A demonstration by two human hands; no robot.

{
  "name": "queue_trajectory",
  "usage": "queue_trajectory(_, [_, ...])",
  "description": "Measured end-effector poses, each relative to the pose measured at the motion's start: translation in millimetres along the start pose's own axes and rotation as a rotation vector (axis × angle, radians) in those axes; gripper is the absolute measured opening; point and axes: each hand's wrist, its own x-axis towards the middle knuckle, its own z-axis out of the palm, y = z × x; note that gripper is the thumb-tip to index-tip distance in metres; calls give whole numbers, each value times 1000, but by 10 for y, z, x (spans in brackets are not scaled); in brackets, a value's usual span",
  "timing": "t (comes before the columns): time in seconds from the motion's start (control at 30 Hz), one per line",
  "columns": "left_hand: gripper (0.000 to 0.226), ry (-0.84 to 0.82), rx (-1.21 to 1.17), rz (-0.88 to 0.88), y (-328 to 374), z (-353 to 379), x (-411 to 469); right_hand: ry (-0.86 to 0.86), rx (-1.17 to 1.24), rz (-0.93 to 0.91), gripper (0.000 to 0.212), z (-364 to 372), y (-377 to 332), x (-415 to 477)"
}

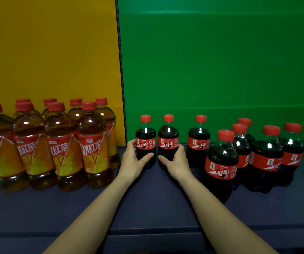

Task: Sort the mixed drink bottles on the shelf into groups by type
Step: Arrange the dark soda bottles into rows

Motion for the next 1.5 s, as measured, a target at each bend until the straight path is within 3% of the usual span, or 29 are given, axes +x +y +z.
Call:
queue_trajectory(0.5, [65,54,49,51,-54,26,-27,103,-135,-81,73,11,30,-87])
queue_trajectory(0.7, [64,168,198,100,34,17,-113,25,-145,-68,84,-23,-39,-168])
queue_trajectory(0.8, [50,231,224,202,160,-38,-214,-36,-128,-99,81,-153,-159,-340])
queue_trajectory(0.9, [32,179,206,303,270,-57,-308,-129,-111,-187,68,-405,-266,-674])
queue_trajectory(1.03, [20,-71,156,341,442,38,-495,-229,-59,-213,60,-771,-212,-1181])
queue_trajectory(1.17, [30,-352,113,335,588,294,-749,-103,52,-256,30,-1155,-99,-1482])
queue_trajectory(1.27, [56,-461,64,277,680,532,-861,122,68,-280,21,-1433,7,-1429])
queue_trajectory(1.37, [79,-443,14,218,753,746,-875,312,15,-250,24,-1596,135,-1240])
queue_trajectory(1.5, [65,-386,-17,212,743,914,-808,355,-56,-181,37,-1530,267,-1086])
